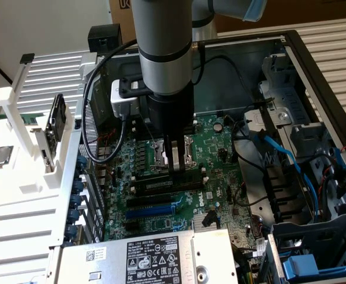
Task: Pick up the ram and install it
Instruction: 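Insert the ram into the slot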
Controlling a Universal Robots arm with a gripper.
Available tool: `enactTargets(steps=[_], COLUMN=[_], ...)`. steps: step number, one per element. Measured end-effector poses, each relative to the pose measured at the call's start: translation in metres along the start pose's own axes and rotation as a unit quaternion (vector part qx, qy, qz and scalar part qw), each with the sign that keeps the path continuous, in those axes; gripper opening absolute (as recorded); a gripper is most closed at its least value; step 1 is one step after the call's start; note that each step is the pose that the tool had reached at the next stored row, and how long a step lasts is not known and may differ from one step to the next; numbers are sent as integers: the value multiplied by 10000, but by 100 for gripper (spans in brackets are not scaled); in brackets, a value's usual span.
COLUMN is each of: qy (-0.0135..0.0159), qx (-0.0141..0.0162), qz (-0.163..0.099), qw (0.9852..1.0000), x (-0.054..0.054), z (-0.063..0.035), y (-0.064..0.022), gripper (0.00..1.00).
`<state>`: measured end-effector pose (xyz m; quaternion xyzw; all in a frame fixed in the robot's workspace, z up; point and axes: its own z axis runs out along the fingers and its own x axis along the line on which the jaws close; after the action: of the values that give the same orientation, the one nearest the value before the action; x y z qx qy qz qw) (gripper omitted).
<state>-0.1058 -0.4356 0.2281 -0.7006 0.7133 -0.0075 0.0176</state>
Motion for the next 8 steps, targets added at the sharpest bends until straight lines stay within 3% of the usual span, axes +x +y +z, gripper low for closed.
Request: enactTargets(steps=[7, 8], qy=[0, 0], qx=[0, 0], qz=[1, 1], qw=[10000, 10000], x=[0, 0], z=[0, 0], y=[1, 1], gripper=[13, 20])
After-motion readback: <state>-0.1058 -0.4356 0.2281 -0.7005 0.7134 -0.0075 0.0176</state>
